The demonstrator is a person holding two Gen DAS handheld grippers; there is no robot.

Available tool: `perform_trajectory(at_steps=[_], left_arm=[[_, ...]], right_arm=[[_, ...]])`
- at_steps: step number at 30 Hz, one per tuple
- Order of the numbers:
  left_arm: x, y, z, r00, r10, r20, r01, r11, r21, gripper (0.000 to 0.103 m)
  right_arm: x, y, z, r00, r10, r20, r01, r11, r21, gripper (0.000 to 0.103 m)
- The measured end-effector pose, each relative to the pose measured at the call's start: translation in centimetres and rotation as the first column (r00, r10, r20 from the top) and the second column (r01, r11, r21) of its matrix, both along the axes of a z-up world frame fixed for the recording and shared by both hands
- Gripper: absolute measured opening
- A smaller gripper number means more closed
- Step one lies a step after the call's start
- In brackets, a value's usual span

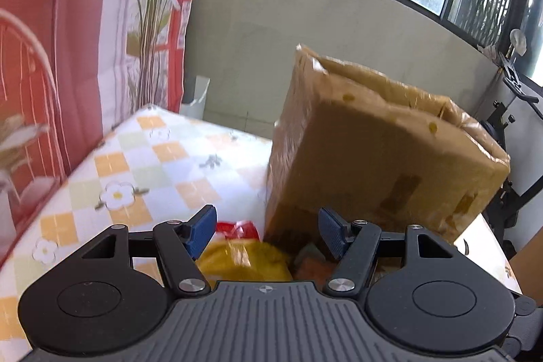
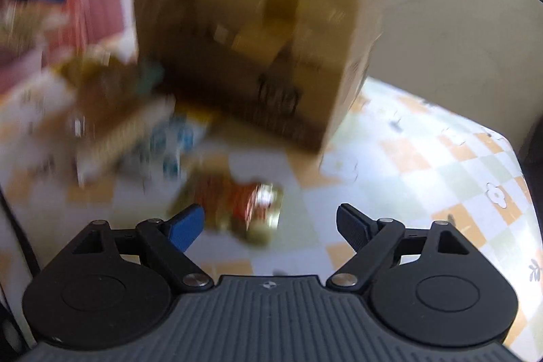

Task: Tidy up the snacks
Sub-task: 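Return both tools to the pile and grasp the gold bean-snack pouch with the right tool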

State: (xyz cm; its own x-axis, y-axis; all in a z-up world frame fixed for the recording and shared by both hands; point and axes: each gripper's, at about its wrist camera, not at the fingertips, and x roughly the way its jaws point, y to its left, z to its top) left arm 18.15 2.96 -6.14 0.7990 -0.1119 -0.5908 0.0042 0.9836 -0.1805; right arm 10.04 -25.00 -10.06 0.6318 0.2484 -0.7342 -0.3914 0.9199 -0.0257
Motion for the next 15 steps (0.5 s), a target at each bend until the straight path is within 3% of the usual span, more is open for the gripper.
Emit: perform_trajectory(at_steps=[3,9,15], left_arm=[[-0.3,-0.2,-0.5,1.0,-0.002,-0.014,0.002,1.0,0.018,0.069],[-0.8,-0.2,-0.9,1.0,0.005,-0.019,-0.005,1.0,0.013,0.069],[-1.1,-0.6,-1.2,1.0,-0.004,-0.031,0.005,1.0,0.014,0.069]], right_arm=[[0.7,0.4,-0.6,0.999,0.027,-0.016,-0.028,0.999,-0.028,0.087],[2.1,0.2,-1.2,1.0,0.002,-0.023,-0.001,1.0,0.024,0.087],[3.6,1.5,-1.5,0.999,0.047,0.0,-0.047,0.999,0.009,0.087]])
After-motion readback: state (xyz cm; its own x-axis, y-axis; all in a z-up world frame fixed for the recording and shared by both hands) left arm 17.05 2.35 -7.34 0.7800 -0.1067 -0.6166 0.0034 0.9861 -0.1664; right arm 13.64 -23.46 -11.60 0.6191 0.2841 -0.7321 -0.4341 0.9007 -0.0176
